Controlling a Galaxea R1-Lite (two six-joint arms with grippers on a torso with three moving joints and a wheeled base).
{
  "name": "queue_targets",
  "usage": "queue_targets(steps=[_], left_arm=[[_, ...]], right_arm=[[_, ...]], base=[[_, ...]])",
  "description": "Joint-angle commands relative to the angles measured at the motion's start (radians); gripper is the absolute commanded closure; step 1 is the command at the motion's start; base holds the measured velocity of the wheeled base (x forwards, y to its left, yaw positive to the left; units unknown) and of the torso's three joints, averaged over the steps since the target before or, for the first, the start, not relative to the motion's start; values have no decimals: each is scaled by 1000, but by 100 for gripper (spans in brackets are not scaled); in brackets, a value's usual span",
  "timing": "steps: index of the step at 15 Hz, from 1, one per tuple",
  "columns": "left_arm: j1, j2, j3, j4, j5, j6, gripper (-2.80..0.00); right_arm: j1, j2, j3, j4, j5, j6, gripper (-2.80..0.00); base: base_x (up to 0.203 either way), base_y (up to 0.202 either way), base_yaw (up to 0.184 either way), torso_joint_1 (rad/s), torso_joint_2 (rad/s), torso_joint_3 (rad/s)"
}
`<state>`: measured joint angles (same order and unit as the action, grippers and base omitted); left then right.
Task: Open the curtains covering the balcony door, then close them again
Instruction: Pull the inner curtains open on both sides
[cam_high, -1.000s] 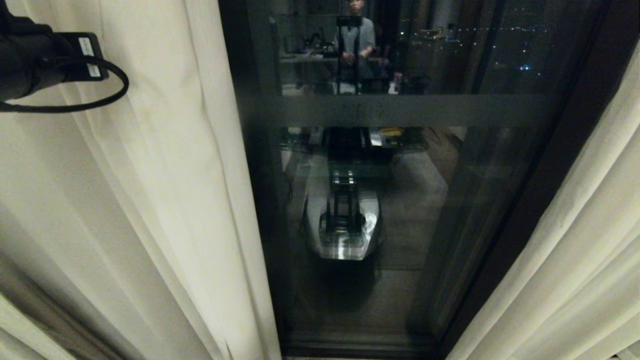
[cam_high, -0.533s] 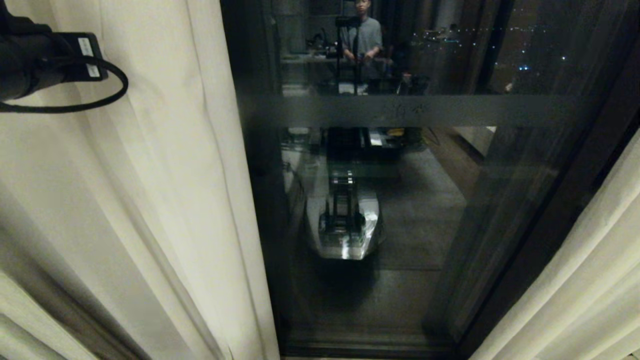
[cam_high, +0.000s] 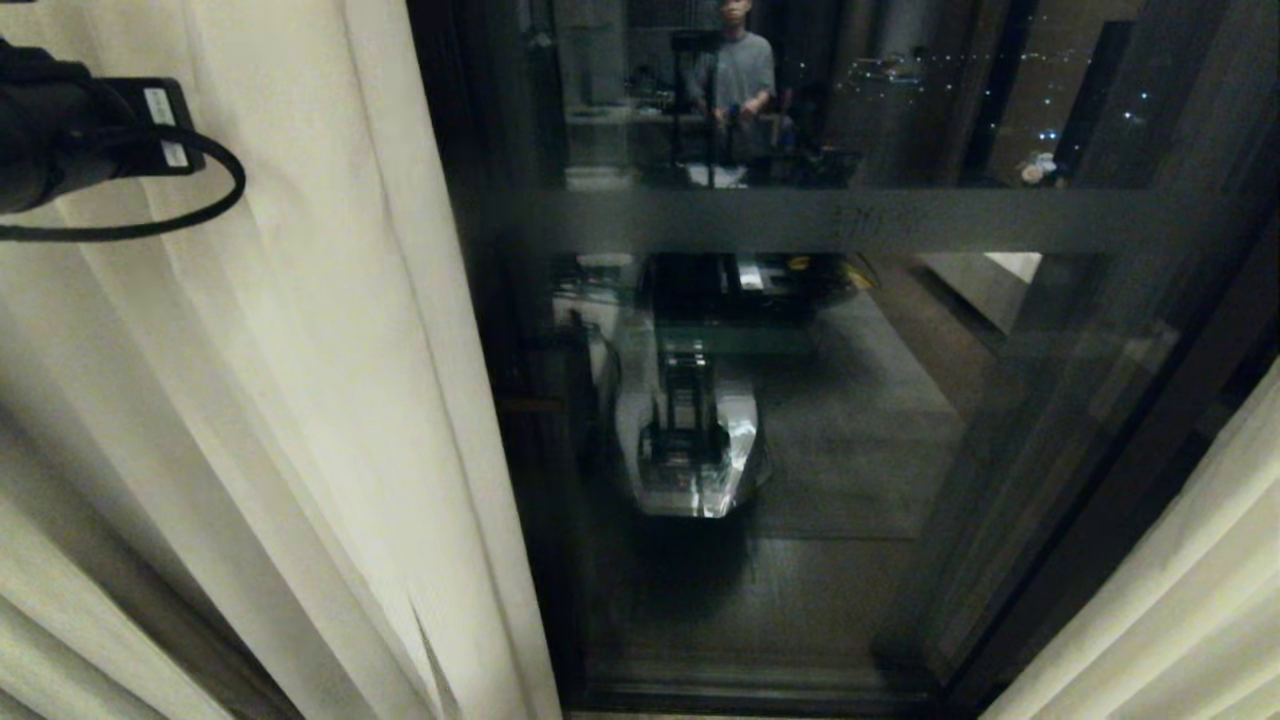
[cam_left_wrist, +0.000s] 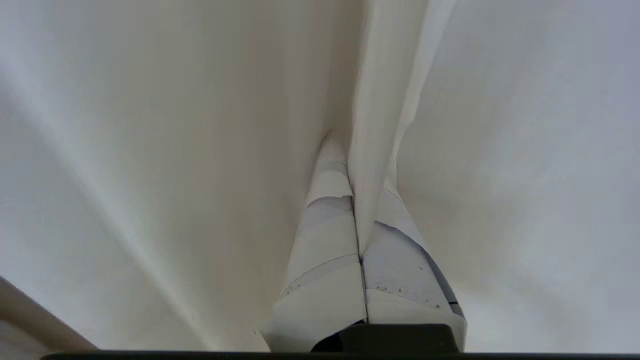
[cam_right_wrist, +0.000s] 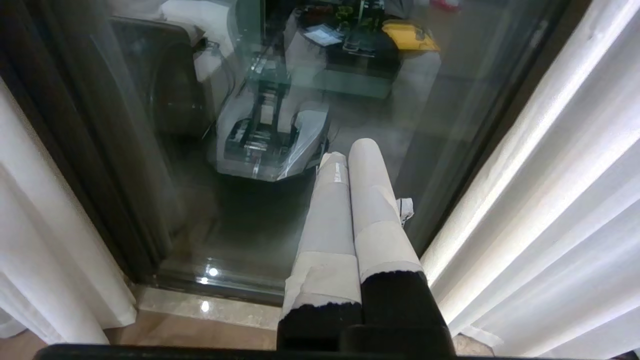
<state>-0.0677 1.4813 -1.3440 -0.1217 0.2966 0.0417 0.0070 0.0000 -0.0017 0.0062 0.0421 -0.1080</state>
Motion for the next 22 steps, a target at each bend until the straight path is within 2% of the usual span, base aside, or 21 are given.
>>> queue_targets(steps=[1,5,8,11,17,19,22], left_arm=[[2,-1,-1,-27,1,-11,0],[17,29,-4,-110,2,-42,0],[91,54,-7,-147,-21,-71,0],[205,100,-55,-165,-158,-85,0],[517,209,-196,-159,-450,-87,0],[628,277,-268,-160,-576,-88,0],[759,356,-339,-164,-720,-89,0]], right_arm=[[1,2,0,0,1,-1,0],[1,2,0,0,1,-1,0],[1,2,0,0,1,-1,0],[1,2,0,0,1,-2,0],[1,2,0,0,1,-1,0],[1,2,0,0,1,-1,0],[1,2,0,0,1,-1,0]], base=[[0,0,0,0,0,0],[0,0,0,0,0,0],[0,0,0,0,0,0],[0,0,0,0,0,0],[0,0,0,0,0,0],[0,0,0,0,0,0],[0,0,0,0,0,0]])
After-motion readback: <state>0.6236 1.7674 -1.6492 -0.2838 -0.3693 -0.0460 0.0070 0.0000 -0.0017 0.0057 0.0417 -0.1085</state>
